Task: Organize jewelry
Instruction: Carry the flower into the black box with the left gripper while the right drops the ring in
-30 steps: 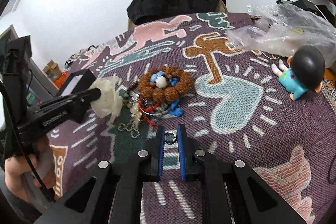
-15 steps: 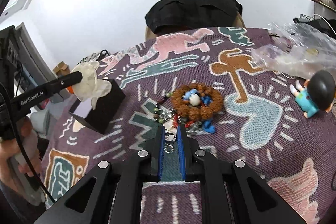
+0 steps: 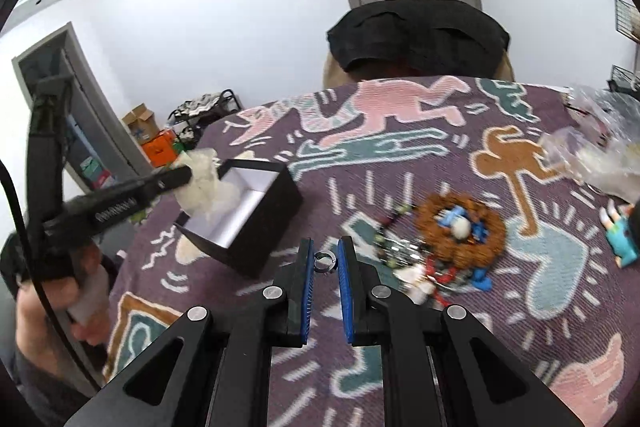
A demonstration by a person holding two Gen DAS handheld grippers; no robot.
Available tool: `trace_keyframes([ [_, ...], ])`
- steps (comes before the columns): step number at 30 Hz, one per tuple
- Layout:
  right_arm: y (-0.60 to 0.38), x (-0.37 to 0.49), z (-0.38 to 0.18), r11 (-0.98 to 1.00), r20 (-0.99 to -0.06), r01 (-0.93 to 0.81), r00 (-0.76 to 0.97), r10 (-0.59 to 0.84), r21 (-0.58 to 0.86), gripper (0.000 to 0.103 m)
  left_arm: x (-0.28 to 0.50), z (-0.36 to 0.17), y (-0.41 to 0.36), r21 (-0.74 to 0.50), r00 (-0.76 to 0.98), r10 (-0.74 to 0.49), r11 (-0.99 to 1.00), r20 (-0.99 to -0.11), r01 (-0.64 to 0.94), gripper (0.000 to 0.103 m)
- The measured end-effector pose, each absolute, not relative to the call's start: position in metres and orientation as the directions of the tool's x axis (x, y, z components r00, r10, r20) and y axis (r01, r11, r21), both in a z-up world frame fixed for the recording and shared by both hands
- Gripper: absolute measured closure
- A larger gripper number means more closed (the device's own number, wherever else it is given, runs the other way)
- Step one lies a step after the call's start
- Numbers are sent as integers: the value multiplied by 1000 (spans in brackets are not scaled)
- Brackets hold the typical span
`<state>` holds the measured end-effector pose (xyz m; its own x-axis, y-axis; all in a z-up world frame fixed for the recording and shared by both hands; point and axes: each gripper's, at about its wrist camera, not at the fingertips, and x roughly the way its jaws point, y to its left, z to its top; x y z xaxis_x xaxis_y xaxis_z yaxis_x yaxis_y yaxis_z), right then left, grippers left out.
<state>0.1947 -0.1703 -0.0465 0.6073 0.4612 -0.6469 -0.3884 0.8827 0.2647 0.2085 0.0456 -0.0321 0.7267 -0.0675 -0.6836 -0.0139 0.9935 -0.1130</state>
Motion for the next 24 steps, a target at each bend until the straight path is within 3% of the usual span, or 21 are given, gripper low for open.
trace_keyframes([
  [12, -115, 207, -30, 834, -627, -466, 565, 537, 294, 90, 195, -48, 86, -169, 685, -75, 983, -725, -71, 95],
  [13, -111, 209, -30, 830, -626, -473, 561, 543, 295, 90, 193, -48, 91, -182, 685, -78, 980, -724, -80, 89],
  [15, -104, 213, -30, 824, -627, -482, 551, 550, 299, 90, 188, -47, 100, -199, 695, -78, 975, -715, -96, 66],
  [16, -100, 215, -30, 819, -628, -487, 544, 556, 304, 90, 186, -45, 102, -202, 701, -75, 974, -709, -100, 44],
  [17, -97, 217, -31, 815, -629, -492, 537, 562, 308, 90, 182, -43, 105, -202, 716, -66, 974, -695, -106, 30],
  [24, -70, 231, -30, 796, -637, -515, 506, 582, 318, 90, 163, -32, 125, -220, 760, -50, 968, -648, -124, 26],
])
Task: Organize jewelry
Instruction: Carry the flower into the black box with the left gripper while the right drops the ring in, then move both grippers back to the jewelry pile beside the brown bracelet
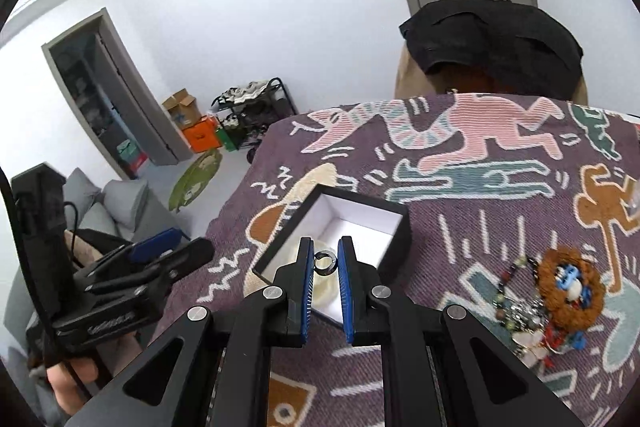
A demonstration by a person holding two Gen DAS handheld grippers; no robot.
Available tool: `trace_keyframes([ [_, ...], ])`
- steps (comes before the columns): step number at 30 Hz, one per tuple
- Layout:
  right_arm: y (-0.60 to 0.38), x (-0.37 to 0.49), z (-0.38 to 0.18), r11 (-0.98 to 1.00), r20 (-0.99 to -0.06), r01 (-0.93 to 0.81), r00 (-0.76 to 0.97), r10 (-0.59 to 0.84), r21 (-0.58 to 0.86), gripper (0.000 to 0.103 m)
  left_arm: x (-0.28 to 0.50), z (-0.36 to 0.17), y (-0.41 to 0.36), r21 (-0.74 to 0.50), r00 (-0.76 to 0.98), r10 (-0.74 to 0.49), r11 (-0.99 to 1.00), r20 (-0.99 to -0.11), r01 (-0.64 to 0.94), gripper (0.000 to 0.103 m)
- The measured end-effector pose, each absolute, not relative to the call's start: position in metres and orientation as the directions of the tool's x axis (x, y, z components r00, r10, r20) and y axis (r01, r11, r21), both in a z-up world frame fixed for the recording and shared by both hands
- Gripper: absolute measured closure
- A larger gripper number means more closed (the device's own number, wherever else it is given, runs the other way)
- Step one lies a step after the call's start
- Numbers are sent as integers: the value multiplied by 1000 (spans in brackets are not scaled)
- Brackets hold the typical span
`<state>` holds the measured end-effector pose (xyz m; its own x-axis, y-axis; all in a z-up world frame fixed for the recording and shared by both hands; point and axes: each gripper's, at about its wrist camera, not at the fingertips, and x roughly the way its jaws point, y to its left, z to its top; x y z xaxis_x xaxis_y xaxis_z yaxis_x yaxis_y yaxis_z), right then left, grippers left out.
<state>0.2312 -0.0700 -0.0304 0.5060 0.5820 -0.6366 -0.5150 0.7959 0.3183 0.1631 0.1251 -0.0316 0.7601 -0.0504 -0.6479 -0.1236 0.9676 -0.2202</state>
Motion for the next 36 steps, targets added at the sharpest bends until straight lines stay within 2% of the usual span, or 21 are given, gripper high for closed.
trace_keyframes([
  [7, -46, 243, -36, 766, -641, -551, 465, 611, 331, 88, 153, -31, 137, -222, 772, -27, 964, -635, -148, 26],
  [9, -43, 246, -38, 758, -650, -562, 447, 615, 330, 67, 151, -30, 138, -221, 780, -17, 963, -626, -156, 26],
  [10, -44, 246, -39, 760, -649, -562, 452, 612, 326, 52, 150, -29, 137, -221, 785, -10, 962, -619, -161, 26],
  [11, -48, 245, -39, 766, -643, -560, 467, 608, 317, 47, 148, -29, 137, -220, 790, -6, 961, -614, -164, 26],
  [18, -95, 234, -44, 807, -644, -494, 510, 570, 323, 46, 144, -23, 118, -225, 828, -20, 966, -560, -129, 26],
  [21, -115, 223, -48, 829, -649, -462, 532, 543, 315, 41, 141, -19, 104, -228, 845, -24, 967, -534, -116, 26],
  [24, -135, 216, -55, 845, -654, -427, 545, 525, 322, 40, 140, -17, 91, -236, 853, -42, 967, -521, -97, 21],
  [30, -170, 202, -57, 864, -643, -374, 579, 501, 337, 40, 137, -17, 62, -224, 846, -88, 974, -526, -38, 20],
  [31, -175, 200, -56, 866, -642, -370, 583, 498, 336, 38, 137, -17, 57, -228, 841, -104, 973, -531, -24, 20],
  [33, -184, 196, -53, 865, -629, -369, 594, 502, 341, 28, 138, -17, 49, -225, 831, -115, 974, -545, -12, 21],
  [35, -194, 191, -49, 863, -608, -361, 612, 505, 353, 14, 138, -14, 38, -191, 827, -105, 982, -553, -4, 21],
  [36, -201, 190, -47, 862, -599, -357, 620, 507, 360, 13, 138, -13, 34, -180, 829, -99, 984, -550, -2, 21],
])
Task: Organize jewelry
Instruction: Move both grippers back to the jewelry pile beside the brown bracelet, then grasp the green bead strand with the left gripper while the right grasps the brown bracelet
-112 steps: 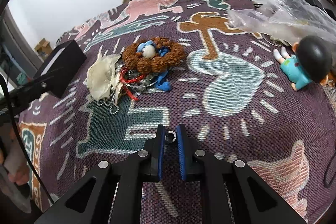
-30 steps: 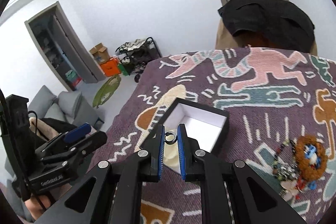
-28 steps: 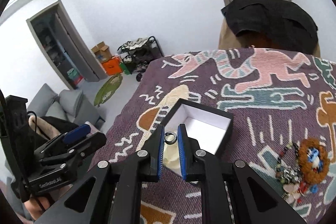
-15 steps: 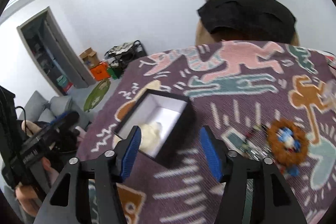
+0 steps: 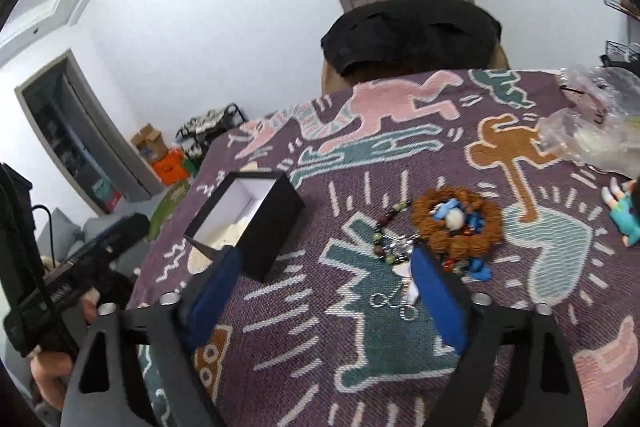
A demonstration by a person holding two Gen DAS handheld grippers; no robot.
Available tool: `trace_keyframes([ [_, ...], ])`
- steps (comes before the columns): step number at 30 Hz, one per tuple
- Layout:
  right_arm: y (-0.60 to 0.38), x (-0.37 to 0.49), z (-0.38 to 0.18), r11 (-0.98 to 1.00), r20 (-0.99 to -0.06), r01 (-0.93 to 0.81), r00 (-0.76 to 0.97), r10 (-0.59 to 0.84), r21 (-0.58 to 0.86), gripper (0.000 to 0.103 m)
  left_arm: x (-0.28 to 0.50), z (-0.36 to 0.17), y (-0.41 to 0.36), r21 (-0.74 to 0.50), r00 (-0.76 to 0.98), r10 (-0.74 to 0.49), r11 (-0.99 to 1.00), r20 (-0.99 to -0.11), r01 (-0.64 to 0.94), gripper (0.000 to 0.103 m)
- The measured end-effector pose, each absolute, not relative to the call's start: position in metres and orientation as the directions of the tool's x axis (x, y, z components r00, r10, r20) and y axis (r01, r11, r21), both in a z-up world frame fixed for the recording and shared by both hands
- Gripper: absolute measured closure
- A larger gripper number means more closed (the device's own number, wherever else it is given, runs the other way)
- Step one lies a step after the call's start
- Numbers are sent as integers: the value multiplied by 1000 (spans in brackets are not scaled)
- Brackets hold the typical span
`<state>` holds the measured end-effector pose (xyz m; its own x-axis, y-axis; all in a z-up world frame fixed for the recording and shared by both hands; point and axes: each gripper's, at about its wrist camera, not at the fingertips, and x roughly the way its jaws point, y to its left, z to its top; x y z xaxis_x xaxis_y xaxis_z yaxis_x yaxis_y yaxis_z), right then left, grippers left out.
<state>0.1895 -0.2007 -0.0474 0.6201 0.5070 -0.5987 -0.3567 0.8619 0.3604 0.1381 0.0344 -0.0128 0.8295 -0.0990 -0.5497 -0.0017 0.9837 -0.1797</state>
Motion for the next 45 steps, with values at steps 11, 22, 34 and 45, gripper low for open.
trace_keyframes([
  [11, -254, 184, -49, 890, -606, -271, 657, 449, 367, 12, 148, -6, 4, -198, 819, -153, 979, -553, 49, 3],
  [22, -297, 191, -70, 894, -622, -174, 663, 416, 412, 13, 173, -16, -40, -180, 758, -216, 975, -616, 131, 13],
  [34, -329, 215, -92, 874, -656, -75, 631, 415, 480, 44, 226, -52, -80, -179, 630, -241, 970, -738, 162, 52],
  [45, -323, 264, -110, 818, -674, -30, 549, 494, 575, 51, 274, -90, -79, -229, 543, -239, 970, -805, 86, 75],
])
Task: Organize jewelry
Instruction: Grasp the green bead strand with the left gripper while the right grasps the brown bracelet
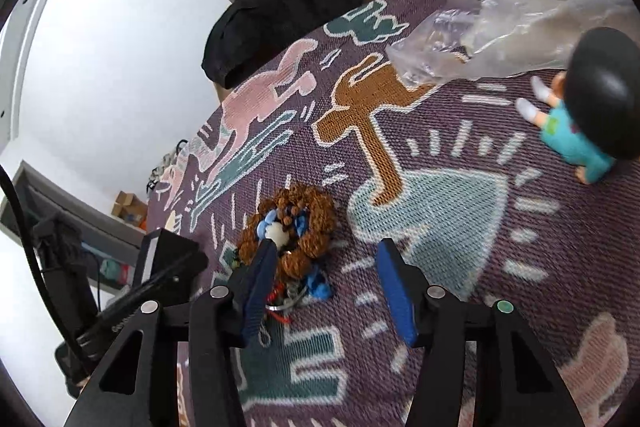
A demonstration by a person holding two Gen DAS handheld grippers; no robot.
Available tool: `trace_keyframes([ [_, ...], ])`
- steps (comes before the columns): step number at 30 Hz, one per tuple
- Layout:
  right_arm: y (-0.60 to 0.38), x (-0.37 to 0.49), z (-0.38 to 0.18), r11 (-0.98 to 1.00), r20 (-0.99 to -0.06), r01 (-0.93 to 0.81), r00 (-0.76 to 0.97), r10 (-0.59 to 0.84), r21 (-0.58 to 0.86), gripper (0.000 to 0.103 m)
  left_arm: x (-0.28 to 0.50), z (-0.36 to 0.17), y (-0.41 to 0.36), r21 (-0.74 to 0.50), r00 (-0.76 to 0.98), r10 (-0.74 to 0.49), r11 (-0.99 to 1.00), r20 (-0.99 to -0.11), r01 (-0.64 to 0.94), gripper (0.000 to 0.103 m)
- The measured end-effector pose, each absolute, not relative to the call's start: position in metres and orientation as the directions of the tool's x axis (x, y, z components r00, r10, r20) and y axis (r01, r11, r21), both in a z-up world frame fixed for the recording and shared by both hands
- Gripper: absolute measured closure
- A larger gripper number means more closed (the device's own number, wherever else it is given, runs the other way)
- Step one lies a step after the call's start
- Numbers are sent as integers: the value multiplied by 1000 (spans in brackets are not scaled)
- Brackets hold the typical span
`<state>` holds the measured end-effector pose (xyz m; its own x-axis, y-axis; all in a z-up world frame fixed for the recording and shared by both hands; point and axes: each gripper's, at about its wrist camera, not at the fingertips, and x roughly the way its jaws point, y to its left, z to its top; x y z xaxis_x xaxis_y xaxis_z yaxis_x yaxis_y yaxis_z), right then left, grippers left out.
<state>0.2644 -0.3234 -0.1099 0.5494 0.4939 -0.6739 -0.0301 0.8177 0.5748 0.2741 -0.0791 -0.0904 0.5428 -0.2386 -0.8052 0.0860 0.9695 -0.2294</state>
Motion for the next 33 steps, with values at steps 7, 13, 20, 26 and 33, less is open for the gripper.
trace_keyframes([
  [7, -309, 280, -122, 833, -712, 8, 524, 467, 553, 55, 286, -100, -89, -226, 521, -242, 969, -818, 96, 75],
  [13, -303, 288, -133, 828, -724, 32, 504, 471, 561, 69, 295, -116, -100, -177, 502, -199, 980, -842, 92, 76],
  [20, -299, 285, -123, 820, -693, -3, 534, 485, 572, 82, 300, -116, -101, -137, 498, -173, 985, -850, 108, 95],
  [26, -299, 277, -101, 803, -641, -63, 566, 518, 593, 82, 288, -93, -97, -148, 543, -188, 982, -818, 117, 95],
  [33, -290, 264, -70, 791, -582, -141, 603, 545, 595, 82, 270, -51, -93, -148, 609, -208, 978, -765, 148, 95],
])
